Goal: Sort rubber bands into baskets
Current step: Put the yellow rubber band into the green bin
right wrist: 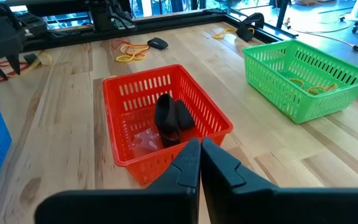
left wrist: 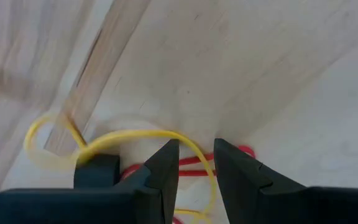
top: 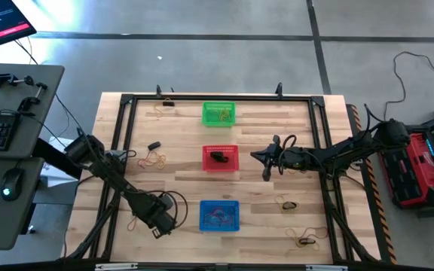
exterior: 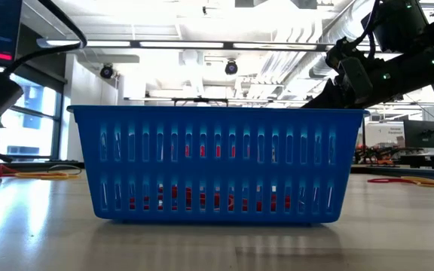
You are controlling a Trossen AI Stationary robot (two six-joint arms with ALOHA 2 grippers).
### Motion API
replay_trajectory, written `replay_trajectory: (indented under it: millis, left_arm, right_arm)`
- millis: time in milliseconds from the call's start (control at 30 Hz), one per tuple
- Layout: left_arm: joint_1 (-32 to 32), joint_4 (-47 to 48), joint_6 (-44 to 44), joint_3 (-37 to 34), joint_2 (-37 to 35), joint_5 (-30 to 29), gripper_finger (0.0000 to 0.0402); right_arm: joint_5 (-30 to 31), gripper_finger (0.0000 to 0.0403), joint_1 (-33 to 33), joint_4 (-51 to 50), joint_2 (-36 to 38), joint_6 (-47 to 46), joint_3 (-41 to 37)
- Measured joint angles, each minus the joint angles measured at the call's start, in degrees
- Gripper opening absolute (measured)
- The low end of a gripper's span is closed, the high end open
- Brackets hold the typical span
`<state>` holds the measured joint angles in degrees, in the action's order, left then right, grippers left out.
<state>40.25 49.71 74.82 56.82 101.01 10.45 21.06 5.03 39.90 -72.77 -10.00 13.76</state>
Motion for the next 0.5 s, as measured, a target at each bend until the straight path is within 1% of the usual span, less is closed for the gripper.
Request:
replay_trajectory:
  millis: [167,233,367,400,500]
  left_arm:
    - [0.0,0.02,-0.62,-0.15,0.0,-0.49,0.0081]
    - [0.07,0.17,-2.13,-0.2,0.0,-0.6,0.0065]
    - [0.11,0.46,-5.67,-0.2,0.0,-1.92,0.0014]
    - [0.11,0.46,-6.65,-0.2,0.0,-1.96,0.0007]
    - [0.11,1.17,-9.4,-0.08,-0.02,-2.04,0.0005]
  right_arm:
    - [0.0,0.0,0.0,0.0,0.0,0.0,0.0]
    - [0.0,0.0,0.0,0.0,0.0,0.0,0.0]
    - [0.0,0.0,0.0,-0.02,0.0,0.0,0.0]
    - [0.0,0.0,0.0,0.0,0.0,0.0,0.0]
    - [0.0,0.0,0.0,-0.02,0.0,0.0,0.0]
